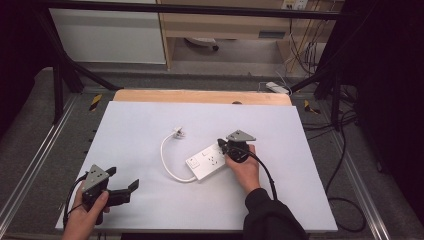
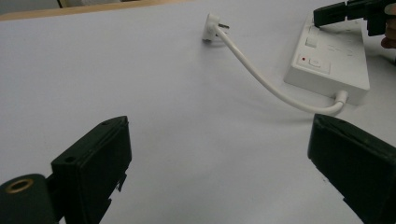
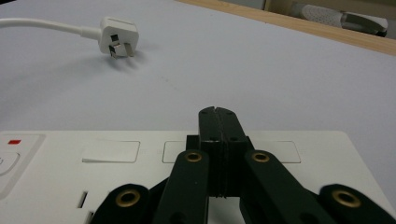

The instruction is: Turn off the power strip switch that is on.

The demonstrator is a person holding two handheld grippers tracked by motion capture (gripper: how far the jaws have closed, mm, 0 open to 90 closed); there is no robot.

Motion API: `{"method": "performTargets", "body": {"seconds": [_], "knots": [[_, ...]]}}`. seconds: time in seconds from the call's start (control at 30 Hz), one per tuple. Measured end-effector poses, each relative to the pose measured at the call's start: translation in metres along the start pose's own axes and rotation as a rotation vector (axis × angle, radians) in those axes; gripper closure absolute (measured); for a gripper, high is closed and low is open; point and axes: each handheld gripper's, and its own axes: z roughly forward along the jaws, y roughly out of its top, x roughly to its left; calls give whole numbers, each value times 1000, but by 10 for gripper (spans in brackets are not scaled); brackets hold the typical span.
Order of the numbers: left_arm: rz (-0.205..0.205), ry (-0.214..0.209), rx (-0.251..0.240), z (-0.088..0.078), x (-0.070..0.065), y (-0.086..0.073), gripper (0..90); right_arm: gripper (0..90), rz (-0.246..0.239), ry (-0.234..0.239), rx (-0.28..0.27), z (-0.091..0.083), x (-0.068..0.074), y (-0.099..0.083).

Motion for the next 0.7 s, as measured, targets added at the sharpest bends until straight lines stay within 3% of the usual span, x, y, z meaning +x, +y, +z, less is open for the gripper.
{"method": "performTargets", "body": {"seconds": [0.7], "knots": [[5, 4, 6, 0, 0, 0, 61, 900, 13, 2, 8, 0, -1, -2]]}}
